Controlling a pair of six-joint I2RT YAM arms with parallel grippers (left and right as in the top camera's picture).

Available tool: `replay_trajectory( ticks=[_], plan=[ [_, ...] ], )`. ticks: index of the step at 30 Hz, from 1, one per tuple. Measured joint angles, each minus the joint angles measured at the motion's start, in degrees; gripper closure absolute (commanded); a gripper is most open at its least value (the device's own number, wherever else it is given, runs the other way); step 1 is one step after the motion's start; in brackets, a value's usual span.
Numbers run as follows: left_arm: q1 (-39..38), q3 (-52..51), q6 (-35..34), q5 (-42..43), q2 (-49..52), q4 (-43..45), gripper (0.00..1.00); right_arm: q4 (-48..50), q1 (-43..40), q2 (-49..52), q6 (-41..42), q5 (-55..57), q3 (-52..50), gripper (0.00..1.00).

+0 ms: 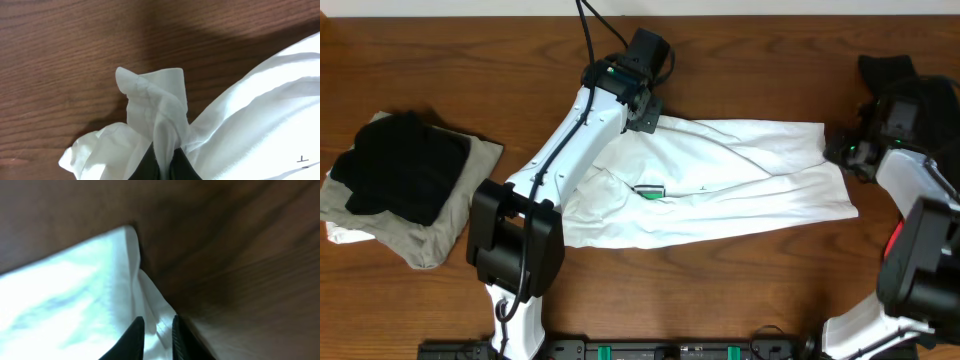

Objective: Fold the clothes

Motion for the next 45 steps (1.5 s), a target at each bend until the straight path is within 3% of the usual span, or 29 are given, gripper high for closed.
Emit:
replay_trajectory(
  ticks=[9,23,25,28,29,39,45],
  plan=[
    [0.0,0.0,0.0,0.0,0.0,0.0,0.94,1.9,0.0,3.4,-0.7,-5.1,0.0,0.72],
    [0.0,0.0,0.0,0.0,0.0,0.0,0.94,2.5,0.0,3.4,-2.3,-12.5,0.0,0.71],
    [0.0,0.0,0.0,0.0,0.0,0.0,0.94,2.5,0.0,3.4,-2.4,-13.6,0.0,0.76],
    [0.0,0.0,0.0,0.0,0.0,0.0,0.94,2.3,0.0,3.4,-2.8,-14.7,0.0,0.96],
    [0.0,0.0,0.0,0.0,0.0,0.0,0.94,2.4,0.0,3.4,-3.0,-14.8,0.0,0.99],
    [0.0,0.0,0.0,0.4,0.0,-1.8,0.94,1.8,-1.0,2.0,-2.8,-15.6,0.0,0.99],
    [0.0,-0.1,-1.4,1.2,0.0,-9.4,0.94,-1.4,-5.4,-9.4,-2.8,-15.9,0.0,0.99]
  ],
)
